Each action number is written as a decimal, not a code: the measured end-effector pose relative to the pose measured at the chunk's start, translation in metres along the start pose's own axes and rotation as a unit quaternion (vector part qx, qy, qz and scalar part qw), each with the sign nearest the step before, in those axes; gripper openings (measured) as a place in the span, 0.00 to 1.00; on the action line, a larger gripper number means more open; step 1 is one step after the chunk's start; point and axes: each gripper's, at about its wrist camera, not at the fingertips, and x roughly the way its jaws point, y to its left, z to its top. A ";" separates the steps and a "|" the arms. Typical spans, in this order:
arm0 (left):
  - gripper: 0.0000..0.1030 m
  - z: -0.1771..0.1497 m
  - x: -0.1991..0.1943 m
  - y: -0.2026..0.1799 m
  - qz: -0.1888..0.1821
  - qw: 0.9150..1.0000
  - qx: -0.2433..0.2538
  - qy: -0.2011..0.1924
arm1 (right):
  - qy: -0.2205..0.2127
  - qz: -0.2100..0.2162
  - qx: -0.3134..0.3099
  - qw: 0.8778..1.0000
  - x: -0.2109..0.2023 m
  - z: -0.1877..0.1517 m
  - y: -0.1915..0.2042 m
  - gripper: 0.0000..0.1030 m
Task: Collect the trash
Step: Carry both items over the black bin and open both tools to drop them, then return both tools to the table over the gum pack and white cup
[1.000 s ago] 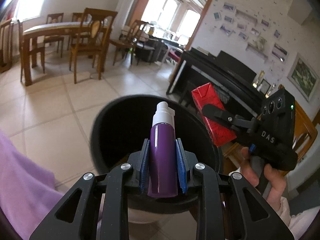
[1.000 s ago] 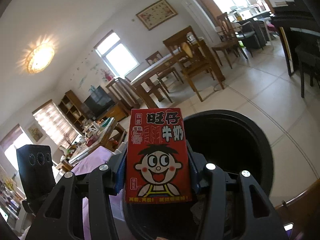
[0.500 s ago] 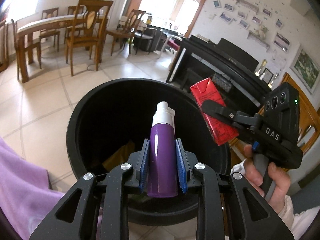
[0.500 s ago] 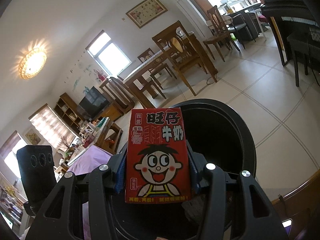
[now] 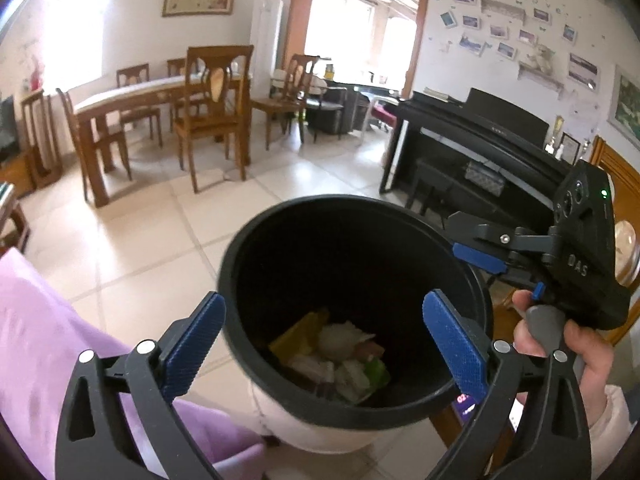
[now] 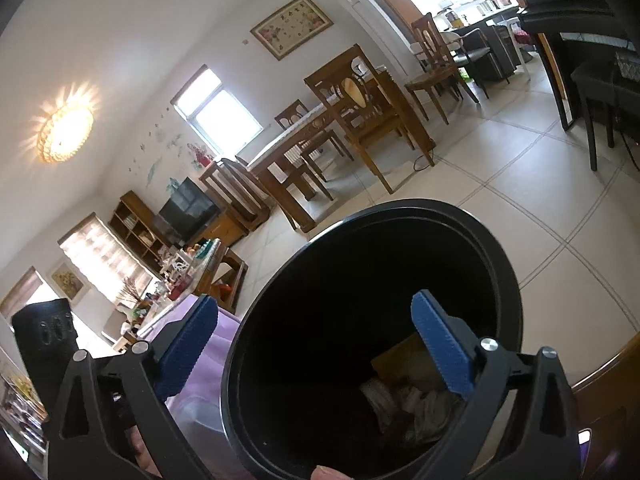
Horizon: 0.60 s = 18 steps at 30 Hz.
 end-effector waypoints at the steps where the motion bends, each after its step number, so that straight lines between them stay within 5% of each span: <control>1: 0.95 -0.001 -0.007 0.002 0.006 1.000 0.002 -0.004 | 0.002 -0.002 -0.003 1.000 0.001 -0.001 0.003 0.94; 8: 0.95 -0.012 -0.059 0.020 0.032 0.999 0.005 -0.027 | 0.017 -0.008 -0.033 0.999 0.006 -0.006 0.036 0.94; 18: 0.95 -0.050 -0.161 0.094 0.078 0.994 -0.045 -0.065 | 0.053 0.022 -0.108 0.993 0.032 -0.035 0.130 0.94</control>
